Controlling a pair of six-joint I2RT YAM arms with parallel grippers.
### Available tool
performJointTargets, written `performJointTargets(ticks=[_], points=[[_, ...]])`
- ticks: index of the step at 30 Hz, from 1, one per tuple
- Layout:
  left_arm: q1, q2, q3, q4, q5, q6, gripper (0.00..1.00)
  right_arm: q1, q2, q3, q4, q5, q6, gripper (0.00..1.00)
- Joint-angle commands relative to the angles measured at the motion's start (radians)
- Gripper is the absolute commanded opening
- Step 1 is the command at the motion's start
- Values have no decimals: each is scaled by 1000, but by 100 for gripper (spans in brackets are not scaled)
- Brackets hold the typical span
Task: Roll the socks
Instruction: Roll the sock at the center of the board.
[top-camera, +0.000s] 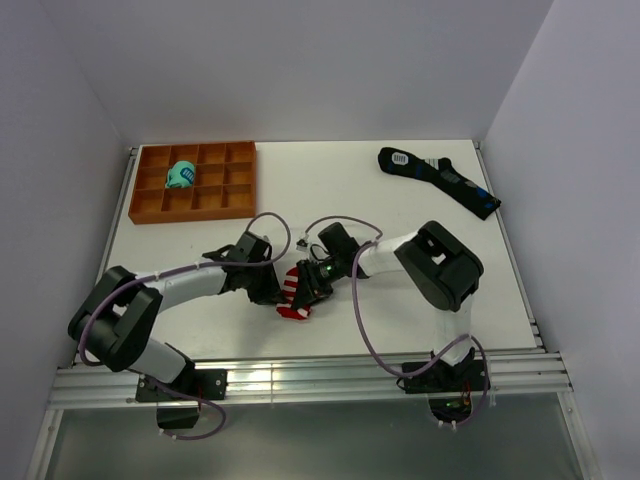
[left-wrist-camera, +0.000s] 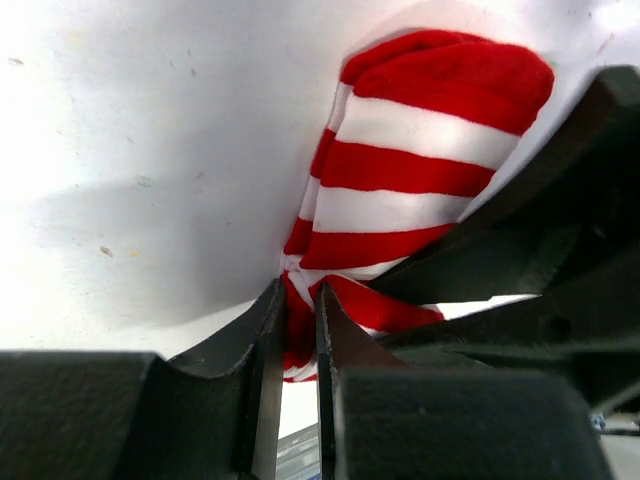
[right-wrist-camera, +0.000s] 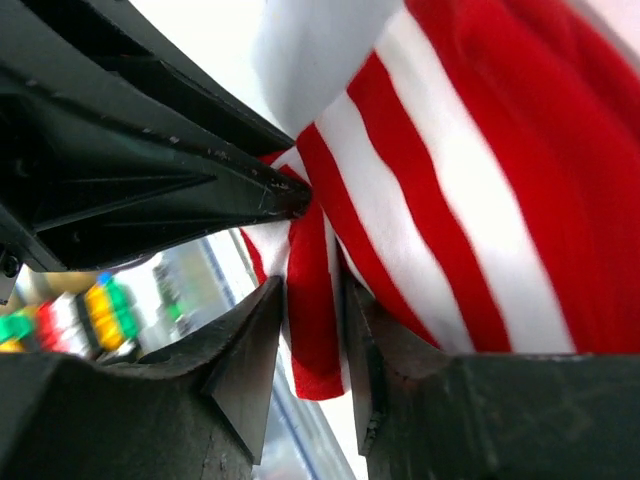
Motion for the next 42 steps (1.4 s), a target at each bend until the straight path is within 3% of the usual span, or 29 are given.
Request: performJointTargets(ticks=[1,18,33,42], points=[[3,31,39,-134,-144,25,0,-12,-17,-69,-48,350,-89,41],[2,156,195,-298,-87,125,0,-13,-412,-245,199,499,-138,46],[3,229,247,-328,28,159,0,220,-441,-265,311,643,-175,47],[3,252,263,-335,71,155,0,299,-409,-268,319,732,-198,47]])
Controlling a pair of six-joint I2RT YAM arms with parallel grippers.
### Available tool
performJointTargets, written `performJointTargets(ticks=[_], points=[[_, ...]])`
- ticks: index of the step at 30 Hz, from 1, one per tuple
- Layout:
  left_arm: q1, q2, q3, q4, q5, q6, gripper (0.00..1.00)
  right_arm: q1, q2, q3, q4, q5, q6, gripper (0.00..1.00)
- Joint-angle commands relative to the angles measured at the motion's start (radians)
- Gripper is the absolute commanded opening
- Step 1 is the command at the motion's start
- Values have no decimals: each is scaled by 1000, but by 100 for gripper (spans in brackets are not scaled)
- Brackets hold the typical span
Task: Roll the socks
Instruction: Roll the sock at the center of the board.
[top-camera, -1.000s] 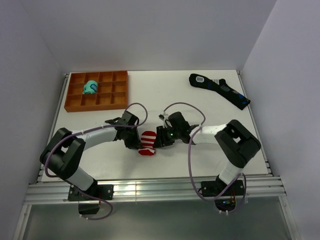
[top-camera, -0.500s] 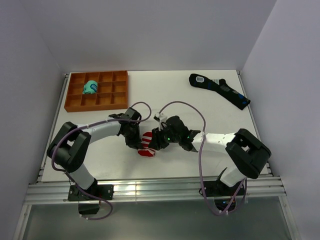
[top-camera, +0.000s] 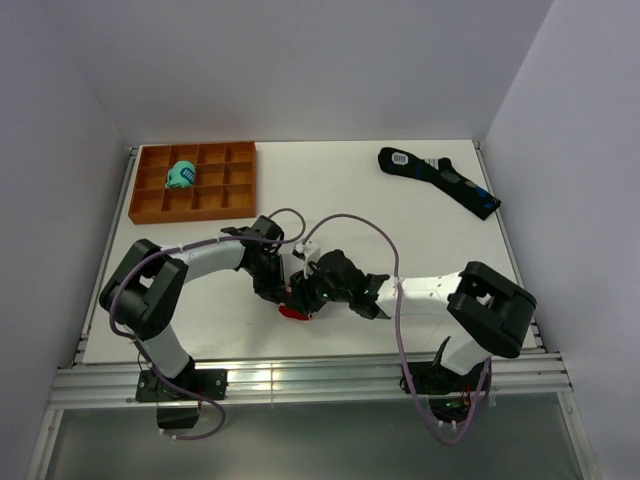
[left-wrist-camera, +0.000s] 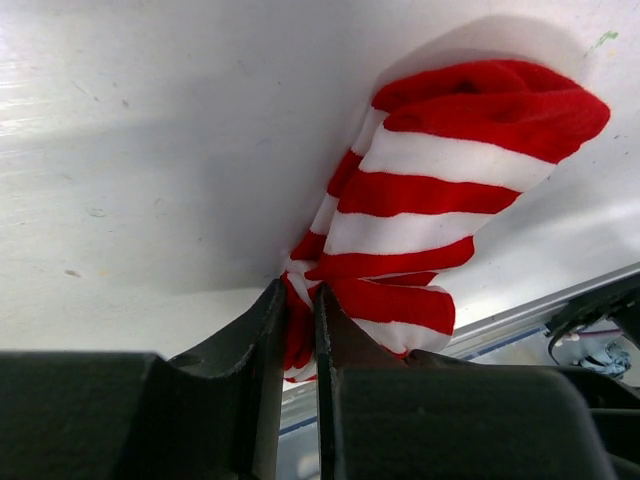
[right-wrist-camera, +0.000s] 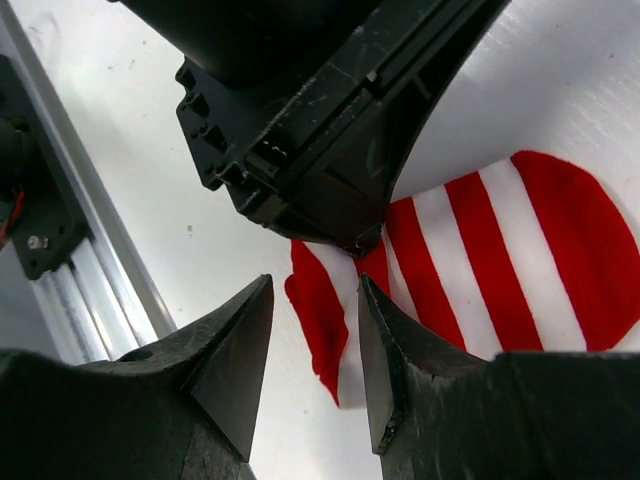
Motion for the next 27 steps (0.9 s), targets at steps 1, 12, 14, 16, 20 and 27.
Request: performJointTargets(ticks=[1,12,14,16,20,27], points=[[-3,35,3,-48,-13,25,0,34,2,-7,42,89,-35,47],[9,58,9,-50,-16,22,0,94,-21,-70,17,221,-54,48],[13,61,8,-48,-15,22,0,103,-36,-82,17,246,-54,49],[17,67,14,-53,-16,22,0,110,-40,-84,10,270,-57,50],[23,74,23,-57,-18,24,0,126,-56,-101,11,319,-58,50],[27,89,32,-56,-10,25,0,156,-103,-99,-3,379,-75,52]])
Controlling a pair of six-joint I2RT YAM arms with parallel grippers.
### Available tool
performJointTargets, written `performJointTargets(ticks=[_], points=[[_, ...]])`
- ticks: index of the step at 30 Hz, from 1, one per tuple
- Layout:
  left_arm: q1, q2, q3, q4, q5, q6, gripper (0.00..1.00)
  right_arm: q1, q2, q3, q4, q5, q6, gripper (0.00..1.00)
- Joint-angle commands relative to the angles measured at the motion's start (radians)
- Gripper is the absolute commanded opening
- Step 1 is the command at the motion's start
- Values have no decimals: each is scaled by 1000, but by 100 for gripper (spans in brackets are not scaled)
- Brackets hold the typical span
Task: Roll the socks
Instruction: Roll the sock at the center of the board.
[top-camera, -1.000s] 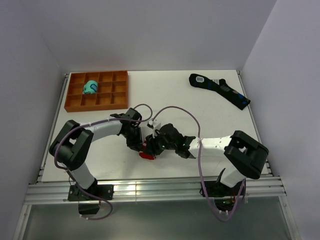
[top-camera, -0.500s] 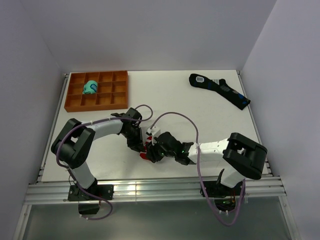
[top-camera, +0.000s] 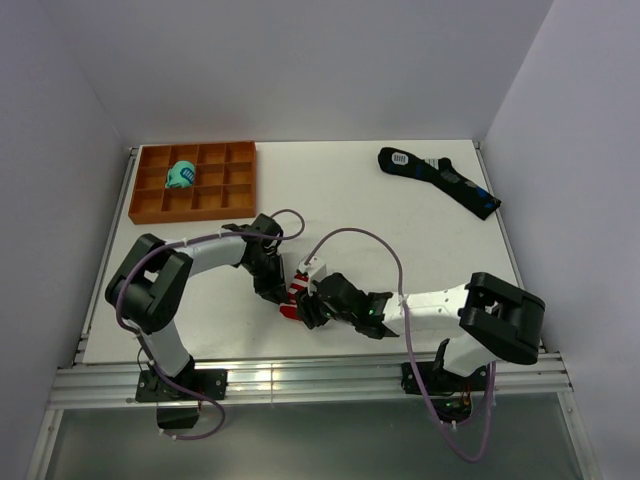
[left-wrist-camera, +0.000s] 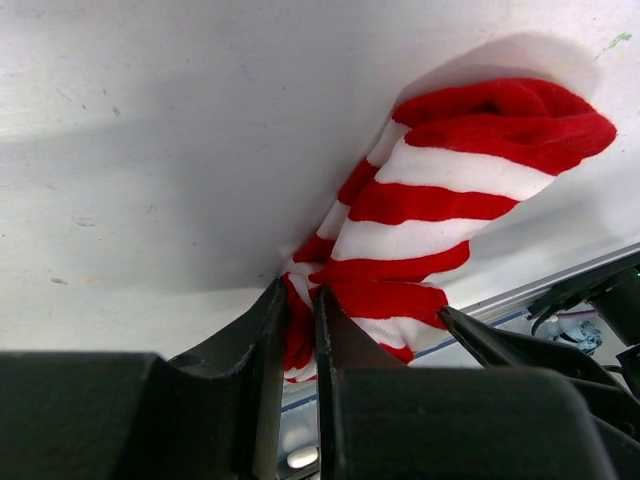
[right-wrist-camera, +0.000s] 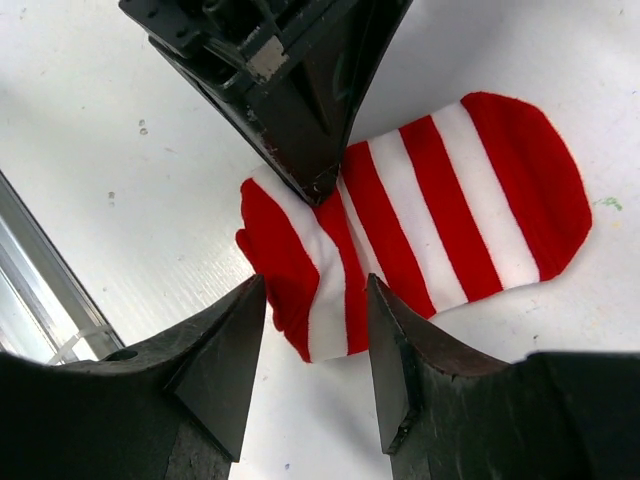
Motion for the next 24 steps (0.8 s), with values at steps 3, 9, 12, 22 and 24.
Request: performJointTargets(ticks=[3,9,12,22,24], points=[[4,45,6,-24,-76,28,0,20,-23,10,4,60,-32,52],[7,53,10,-27,-76,32,0,51,-4,23,4,63,-37,52],[9,56,15,-27,-75,32,0,61,2,29,3,64,-35,52],[10,70,27,-33,-78,32,0,74,89,26,21,95,11,51],[12,70,26,-33,-76,32,0,72,94,17,23,104,23,50]])
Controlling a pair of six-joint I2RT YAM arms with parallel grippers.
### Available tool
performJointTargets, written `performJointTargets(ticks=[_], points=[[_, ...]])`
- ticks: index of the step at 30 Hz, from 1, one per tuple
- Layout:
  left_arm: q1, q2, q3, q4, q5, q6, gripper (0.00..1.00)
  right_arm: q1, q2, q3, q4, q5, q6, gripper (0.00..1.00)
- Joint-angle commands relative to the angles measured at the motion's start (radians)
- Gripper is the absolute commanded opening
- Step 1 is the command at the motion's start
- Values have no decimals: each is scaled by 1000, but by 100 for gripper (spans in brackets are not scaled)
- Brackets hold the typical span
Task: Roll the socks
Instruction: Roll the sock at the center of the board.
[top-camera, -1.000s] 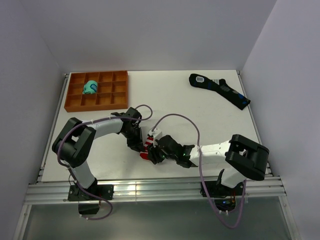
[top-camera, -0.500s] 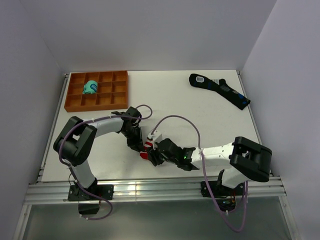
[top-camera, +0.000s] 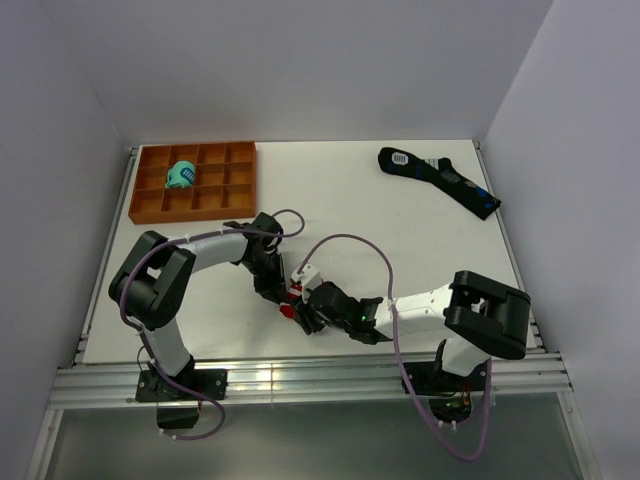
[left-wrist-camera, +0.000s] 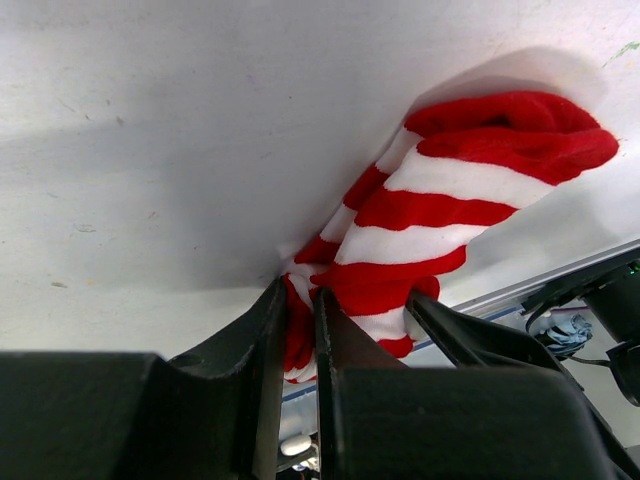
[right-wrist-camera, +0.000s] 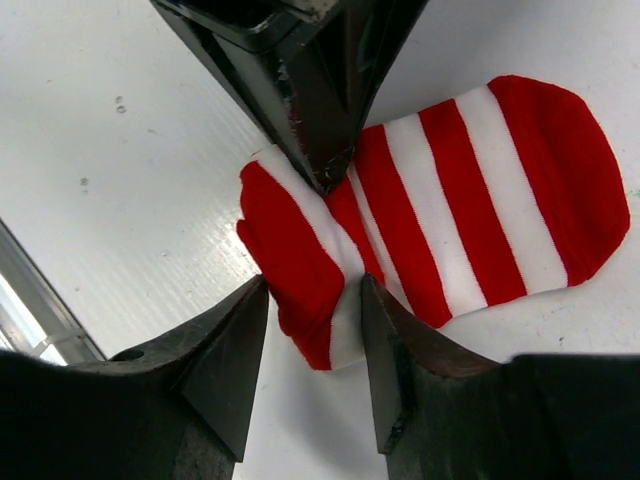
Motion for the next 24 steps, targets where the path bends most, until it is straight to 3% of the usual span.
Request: performJointTargets(ticks=[1,2,6,7,10,18,24], points=[[4,40,-3,0,-90,30,0,8,35,13,-12,31,40,48],[5,40,-3,3,-90,28,0,5,36,16,-15,34,45,47],[5,42,-8,6,-84,22,0,-10,46,9,-4,-15,64,27],[7,40,-8,6,-84,19,0,-15,47,7,-4,-24,74,17],[11,30,-11,13,-87,8,0,-46,50,-5,-7,-93,99,9],[22,-38,-52,70,-102,-75,0,-203,76,-10,-47,-271,140,6],[22,-88,-66,99,-121,-115,6,-240,116,22,-102,-349,140,5]])
